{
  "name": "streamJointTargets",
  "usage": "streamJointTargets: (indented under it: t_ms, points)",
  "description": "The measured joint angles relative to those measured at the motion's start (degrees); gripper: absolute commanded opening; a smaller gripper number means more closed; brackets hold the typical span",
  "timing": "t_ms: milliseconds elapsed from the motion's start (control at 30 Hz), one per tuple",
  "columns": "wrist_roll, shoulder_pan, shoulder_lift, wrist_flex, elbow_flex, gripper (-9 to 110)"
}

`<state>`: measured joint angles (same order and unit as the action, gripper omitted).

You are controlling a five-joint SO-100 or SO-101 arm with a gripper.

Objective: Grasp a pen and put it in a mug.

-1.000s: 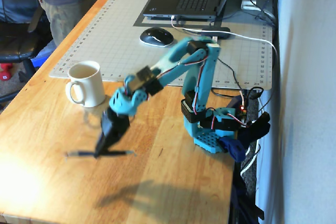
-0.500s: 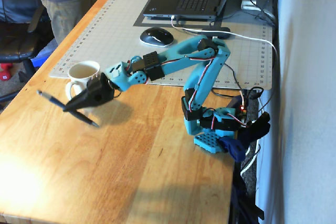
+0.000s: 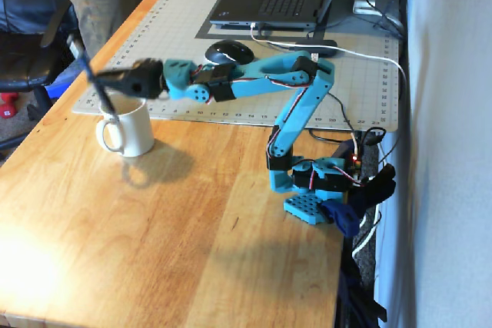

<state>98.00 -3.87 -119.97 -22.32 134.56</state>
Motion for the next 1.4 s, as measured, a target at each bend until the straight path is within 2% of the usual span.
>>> streamJointTargets:
  t_ms: [200, 500, 633, 1200, 1400]
  points:
    - [-1.1, -8.6, 1.6, -8.5, 0.0, 3]
    - [-18.1, -12.7, 14.1, -18.5, -0.2, 3]
    - [-21.6, -12.7, 21.0, -20.5, -4.1, 3]
    - [-22.8, -12.7, 35.3, -21.2, -14.9, 4]
    - [-23.0, -12.7, 35.9, -21.3, -14.9, 17]
